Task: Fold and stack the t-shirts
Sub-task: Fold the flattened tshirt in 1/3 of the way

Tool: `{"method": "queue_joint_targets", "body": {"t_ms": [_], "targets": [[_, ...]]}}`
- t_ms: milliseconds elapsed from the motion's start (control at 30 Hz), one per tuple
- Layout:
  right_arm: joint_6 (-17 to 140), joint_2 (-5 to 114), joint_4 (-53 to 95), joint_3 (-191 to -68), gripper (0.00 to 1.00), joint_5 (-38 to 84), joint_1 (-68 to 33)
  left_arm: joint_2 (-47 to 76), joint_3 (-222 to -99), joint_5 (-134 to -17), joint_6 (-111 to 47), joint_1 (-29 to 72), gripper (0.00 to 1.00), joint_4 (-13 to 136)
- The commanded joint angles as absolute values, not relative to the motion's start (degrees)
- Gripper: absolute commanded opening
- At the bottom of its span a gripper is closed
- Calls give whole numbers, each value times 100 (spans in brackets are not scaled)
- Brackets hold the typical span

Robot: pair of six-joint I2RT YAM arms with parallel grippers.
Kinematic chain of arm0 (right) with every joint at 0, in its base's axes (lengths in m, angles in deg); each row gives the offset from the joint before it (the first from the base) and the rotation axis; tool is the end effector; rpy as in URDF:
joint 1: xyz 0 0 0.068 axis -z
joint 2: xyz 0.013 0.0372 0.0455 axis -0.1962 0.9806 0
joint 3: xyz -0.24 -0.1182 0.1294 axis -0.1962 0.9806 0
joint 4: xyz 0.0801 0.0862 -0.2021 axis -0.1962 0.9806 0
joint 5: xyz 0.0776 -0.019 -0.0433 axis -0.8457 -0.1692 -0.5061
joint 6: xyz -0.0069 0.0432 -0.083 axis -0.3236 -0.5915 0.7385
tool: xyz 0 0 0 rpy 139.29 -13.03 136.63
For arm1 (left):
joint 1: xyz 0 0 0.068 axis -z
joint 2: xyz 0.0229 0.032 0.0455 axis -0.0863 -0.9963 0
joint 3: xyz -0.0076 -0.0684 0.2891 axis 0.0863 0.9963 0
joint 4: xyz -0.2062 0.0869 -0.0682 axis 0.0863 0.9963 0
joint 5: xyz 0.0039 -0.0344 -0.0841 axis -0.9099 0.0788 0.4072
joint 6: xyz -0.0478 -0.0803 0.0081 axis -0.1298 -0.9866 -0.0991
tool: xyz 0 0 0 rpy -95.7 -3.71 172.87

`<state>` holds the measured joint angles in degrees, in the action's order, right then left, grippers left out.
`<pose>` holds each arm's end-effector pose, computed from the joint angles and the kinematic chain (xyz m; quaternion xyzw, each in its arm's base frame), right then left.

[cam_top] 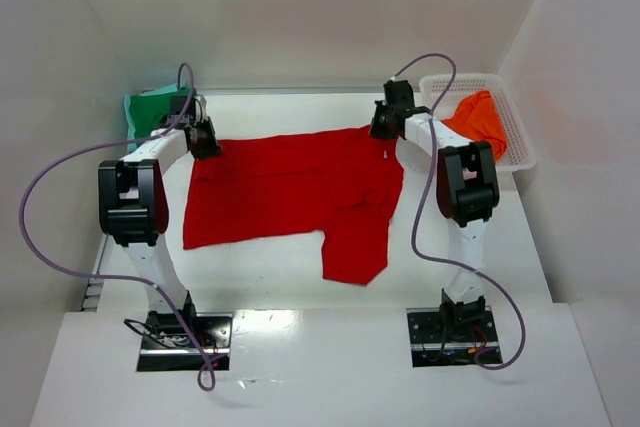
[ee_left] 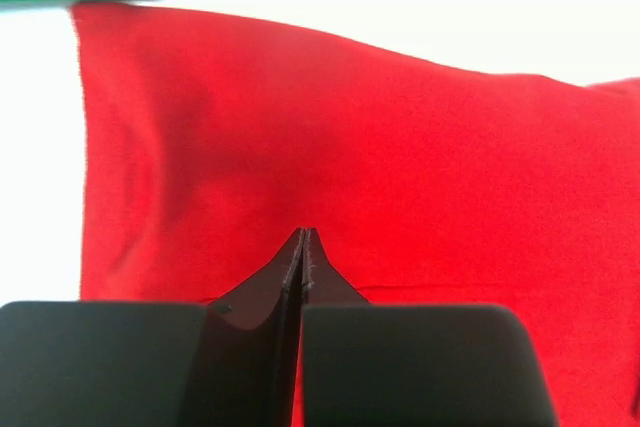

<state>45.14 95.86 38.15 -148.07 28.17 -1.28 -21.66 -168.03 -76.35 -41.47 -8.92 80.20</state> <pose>0.4913 0.1143 0.1959 0.0746 0.9224 0.1383 0.3529 0.4460 0.0199 0.2046 -0.1789 0.9141 -0.1130 0.3458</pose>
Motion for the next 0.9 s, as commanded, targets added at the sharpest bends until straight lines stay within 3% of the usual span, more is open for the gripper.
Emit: {"method": "queue_joint_targets", "body": {"t_ms": [0, 533, 867], "targets": [[4700, 9888, 3976, -15477, 0, 2960, -169, -2082, -16760, -8057, -4311, -935, 0, 7776], [5043, 11683, 5215, -17721, 0, 3600, -169, -2846, -17322, -8448, -4434, -935, 0, 7918], [4876, 11912, 5751, -17933, 0, 3852, -55, -3096, -17578, -8500, -4381, -904, 0, 8031]]}}
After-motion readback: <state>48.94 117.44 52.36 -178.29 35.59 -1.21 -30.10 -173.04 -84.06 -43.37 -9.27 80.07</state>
